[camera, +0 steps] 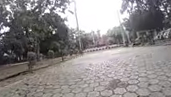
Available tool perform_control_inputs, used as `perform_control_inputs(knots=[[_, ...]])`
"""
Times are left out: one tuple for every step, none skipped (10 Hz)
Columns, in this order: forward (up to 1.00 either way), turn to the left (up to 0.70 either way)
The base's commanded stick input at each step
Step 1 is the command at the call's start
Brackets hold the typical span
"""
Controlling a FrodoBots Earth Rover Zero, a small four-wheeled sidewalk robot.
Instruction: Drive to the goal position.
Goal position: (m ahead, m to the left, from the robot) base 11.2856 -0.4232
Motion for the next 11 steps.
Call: perform_control_inputs(knots=[[0.68,0.01],[0.68,0.00],[0.68,0.00],[0.69,0.00],[0.69,0.00],[0.44,0.00],[0.44,0.00],[0.44,0.00],[0.66,0.00],[0.69,0.00],[0.69,0.00]])
